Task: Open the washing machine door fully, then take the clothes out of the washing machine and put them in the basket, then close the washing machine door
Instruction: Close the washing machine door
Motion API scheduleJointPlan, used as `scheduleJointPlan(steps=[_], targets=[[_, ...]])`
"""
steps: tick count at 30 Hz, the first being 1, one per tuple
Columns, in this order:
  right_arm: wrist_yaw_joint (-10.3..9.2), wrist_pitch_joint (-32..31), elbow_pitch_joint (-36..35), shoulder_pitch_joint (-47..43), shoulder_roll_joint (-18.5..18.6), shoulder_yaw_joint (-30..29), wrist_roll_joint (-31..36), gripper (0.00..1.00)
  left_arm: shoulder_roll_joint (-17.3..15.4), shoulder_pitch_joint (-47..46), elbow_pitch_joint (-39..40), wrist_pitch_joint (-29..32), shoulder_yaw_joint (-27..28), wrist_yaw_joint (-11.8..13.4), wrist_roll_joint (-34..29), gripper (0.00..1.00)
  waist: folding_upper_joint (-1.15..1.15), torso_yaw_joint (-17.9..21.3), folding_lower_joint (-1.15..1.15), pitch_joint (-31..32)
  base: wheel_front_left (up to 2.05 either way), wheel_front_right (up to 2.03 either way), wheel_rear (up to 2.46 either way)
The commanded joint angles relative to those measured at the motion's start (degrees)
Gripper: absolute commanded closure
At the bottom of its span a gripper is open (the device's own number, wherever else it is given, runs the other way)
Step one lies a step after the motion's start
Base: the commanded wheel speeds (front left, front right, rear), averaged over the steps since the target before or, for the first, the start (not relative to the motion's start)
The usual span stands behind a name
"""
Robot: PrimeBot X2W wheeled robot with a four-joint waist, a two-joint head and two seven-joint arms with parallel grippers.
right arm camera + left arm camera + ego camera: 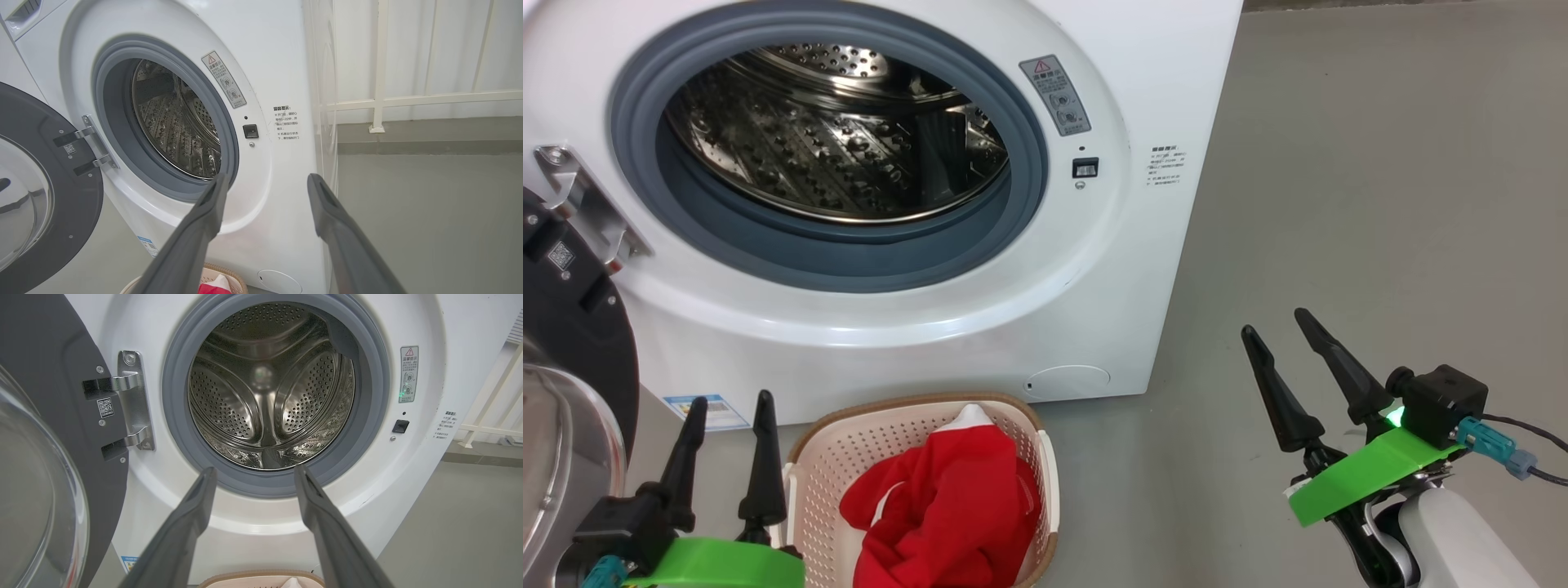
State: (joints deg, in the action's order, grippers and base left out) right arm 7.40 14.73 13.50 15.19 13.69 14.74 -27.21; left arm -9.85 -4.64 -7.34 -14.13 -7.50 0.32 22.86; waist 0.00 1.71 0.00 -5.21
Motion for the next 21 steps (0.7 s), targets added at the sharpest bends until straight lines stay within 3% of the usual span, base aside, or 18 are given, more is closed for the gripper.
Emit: scheduleJointPlan(steps=[1,21], targets=[[0.09,0.3,-1.7,0.1,0.2,0.9,0.7,0.0,-1.4,-1.2,1.3,-0.4,1.9,0.5,-0.4,0.0,0.0,0.0,0.0,0.0,0.0,0.0,0.0],[0.09,0.3,-1.4,0.2,0.1,0.8,0.7,0.0,-1.7,-1.7,1.0,-0.6,1.4,0.7,-0.2,0.0,0.0,0.1,0.0,0.1,0.0,0.0,0.0]])
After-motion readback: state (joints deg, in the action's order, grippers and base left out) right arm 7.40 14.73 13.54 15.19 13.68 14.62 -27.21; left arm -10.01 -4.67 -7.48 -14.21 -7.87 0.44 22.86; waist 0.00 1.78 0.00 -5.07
